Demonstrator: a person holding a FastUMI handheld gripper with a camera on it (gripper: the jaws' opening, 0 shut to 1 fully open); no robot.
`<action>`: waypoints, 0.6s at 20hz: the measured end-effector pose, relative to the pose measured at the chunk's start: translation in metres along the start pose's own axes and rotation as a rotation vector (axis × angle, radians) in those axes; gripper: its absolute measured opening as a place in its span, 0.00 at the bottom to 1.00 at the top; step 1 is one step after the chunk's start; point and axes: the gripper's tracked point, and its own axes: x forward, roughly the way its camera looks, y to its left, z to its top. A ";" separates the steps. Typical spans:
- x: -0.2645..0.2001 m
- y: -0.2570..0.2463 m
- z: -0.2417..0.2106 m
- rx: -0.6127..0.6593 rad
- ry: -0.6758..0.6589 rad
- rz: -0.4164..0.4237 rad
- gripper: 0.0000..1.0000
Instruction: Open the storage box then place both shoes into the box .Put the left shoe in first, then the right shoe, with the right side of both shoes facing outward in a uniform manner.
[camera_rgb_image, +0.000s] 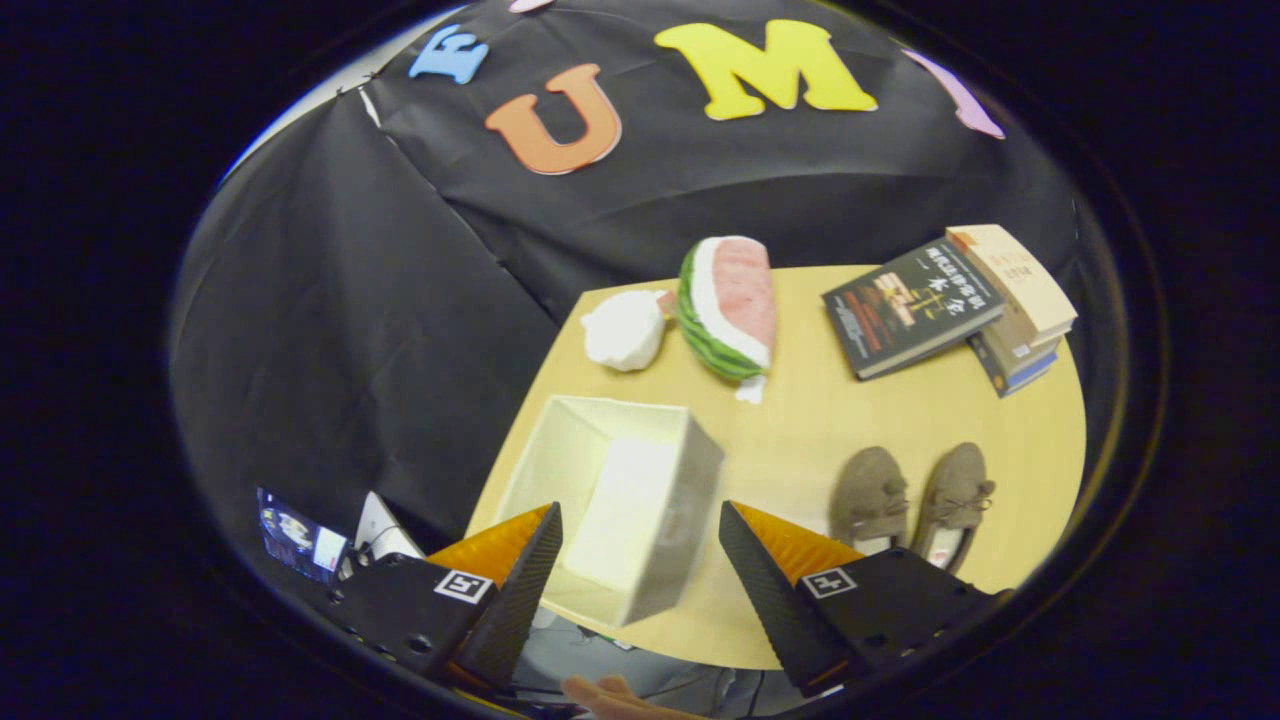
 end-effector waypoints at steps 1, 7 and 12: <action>0.002 -0.027 -0.008 0.006 0.014 -0.029 0.96; 0.022 -0.147 -0.053 -0.031 0.133 -0.156 0.95; 0.043 -0.185 -0.086 -0.021 0.232 -0.155 0.81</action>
